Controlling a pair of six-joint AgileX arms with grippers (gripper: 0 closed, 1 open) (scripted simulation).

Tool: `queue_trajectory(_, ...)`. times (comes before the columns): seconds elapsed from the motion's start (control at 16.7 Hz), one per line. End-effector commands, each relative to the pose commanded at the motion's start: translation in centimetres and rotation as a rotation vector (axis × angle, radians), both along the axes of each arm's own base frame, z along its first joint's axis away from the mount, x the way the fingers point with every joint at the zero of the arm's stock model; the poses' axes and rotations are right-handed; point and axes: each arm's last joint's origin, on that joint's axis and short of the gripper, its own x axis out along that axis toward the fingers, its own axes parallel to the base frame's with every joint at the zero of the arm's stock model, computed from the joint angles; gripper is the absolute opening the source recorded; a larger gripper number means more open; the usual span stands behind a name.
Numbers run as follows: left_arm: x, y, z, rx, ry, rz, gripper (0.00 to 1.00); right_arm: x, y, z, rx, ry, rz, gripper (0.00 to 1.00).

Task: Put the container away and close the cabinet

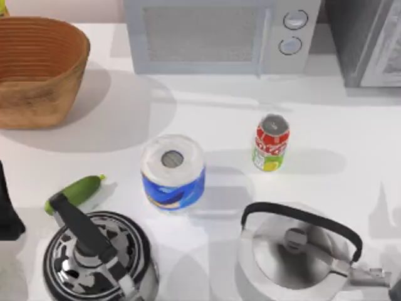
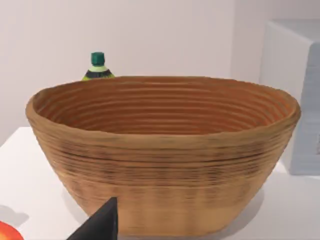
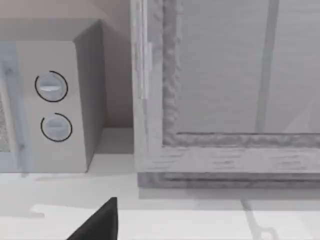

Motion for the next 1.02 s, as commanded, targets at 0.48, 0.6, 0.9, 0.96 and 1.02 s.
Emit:
queue_trajectory(0.48,0.0,0.0,0.0,0.0,0.0,0.0,1.0,0.5,1.7,4.5,0.037,0.085,0.083,1.0)
queue_trajectory(0.6,0.0,0.0,0.0,0.0,0.0,0.0,1.0,1.6,2.8,7.1,0.055,0.143,0.108,1.0)
queue_trajectory(0.9,0.0,0.0,0.0,0.0,0.0,0.0,1.0,7.7,8.0,11.6,0.073,0.335,0.115,1.0)
queue_trajectory(0.96,0.0,0.0,0.0,0.0,0.0,0.0,1.0,9.4,9.5,11.7,0.071,0.379,0.11,1.0)
queue_trajectory(1.02,0.0,0.0,0.0,0.0,0.0,0.0,1.0,10.9,11.2,11.3,0.067,0.425,0.104,1.0)
